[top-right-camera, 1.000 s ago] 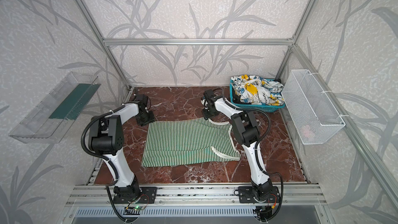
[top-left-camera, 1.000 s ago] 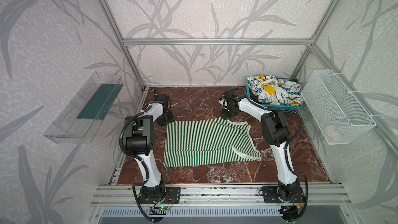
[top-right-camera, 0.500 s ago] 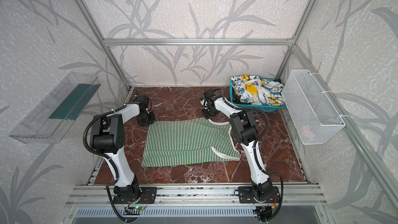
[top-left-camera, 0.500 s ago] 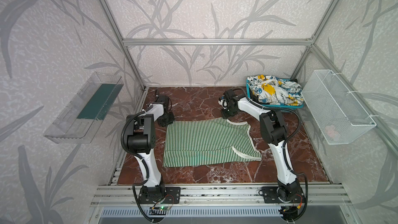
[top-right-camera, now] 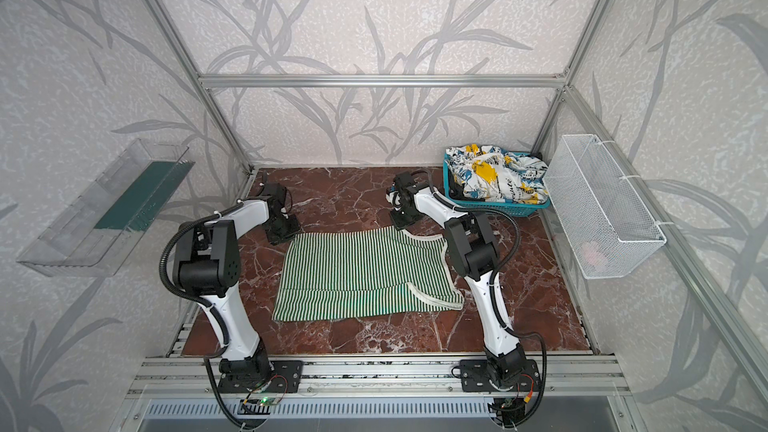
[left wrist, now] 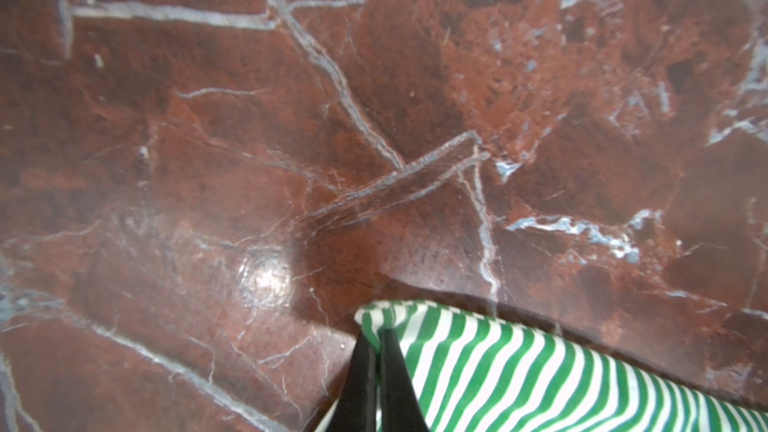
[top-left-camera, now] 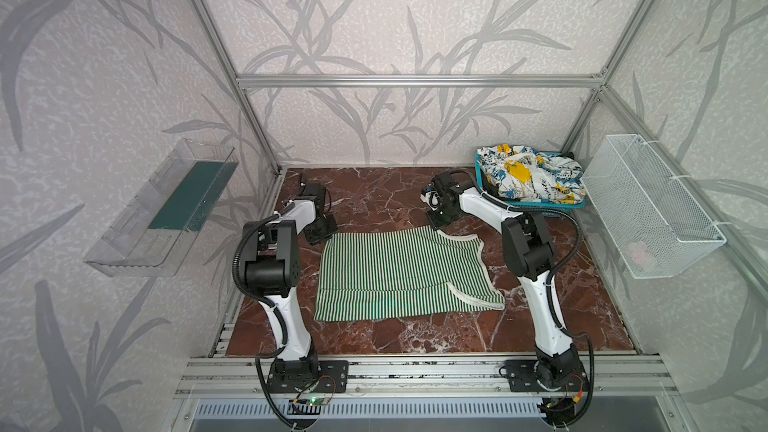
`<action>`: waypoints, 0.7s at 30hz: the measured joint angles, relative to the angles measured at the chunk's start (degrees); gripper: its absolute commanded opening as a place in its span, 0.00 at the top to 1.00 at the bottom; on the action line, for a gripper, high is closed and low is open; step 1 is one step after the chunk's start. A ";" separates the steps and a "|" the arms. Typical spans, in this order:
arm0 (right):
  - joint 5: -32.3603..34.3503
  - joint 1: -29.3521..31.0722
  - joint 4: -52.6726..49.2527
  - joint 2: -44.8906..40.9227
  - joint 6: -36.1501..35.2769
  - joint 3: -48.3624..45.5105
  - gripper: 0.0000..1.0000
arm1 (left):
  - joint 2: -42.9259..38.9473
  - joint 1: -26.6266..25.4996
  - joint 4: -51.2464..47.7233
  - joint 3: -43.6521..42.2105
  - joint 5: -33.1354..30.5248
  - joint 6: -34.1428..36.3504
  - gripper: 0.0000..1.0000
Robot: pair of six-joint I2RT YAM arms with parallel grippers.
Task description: Fold and stack the mixed laundry pile
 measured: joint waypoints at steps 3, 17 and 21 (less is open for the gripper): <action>0.24 -0.02 1.33 -3.21 -0.83 -3.82 1.00 | -1.77 0.00 -0.46 -0.09 0.26 0.20 1.00; 2.38 0.00 11.23 -21.35 -3.98 -21.70 1.00 | -13.97 -0.02 -3.26 -5.27 1.01 0.74 1.00; 2.38 0.22 14.53 -26.38 -3.87 -29.49 1.00 | -18.34 -0.04 -3.74 -10.69 2.23 -0.15 1.00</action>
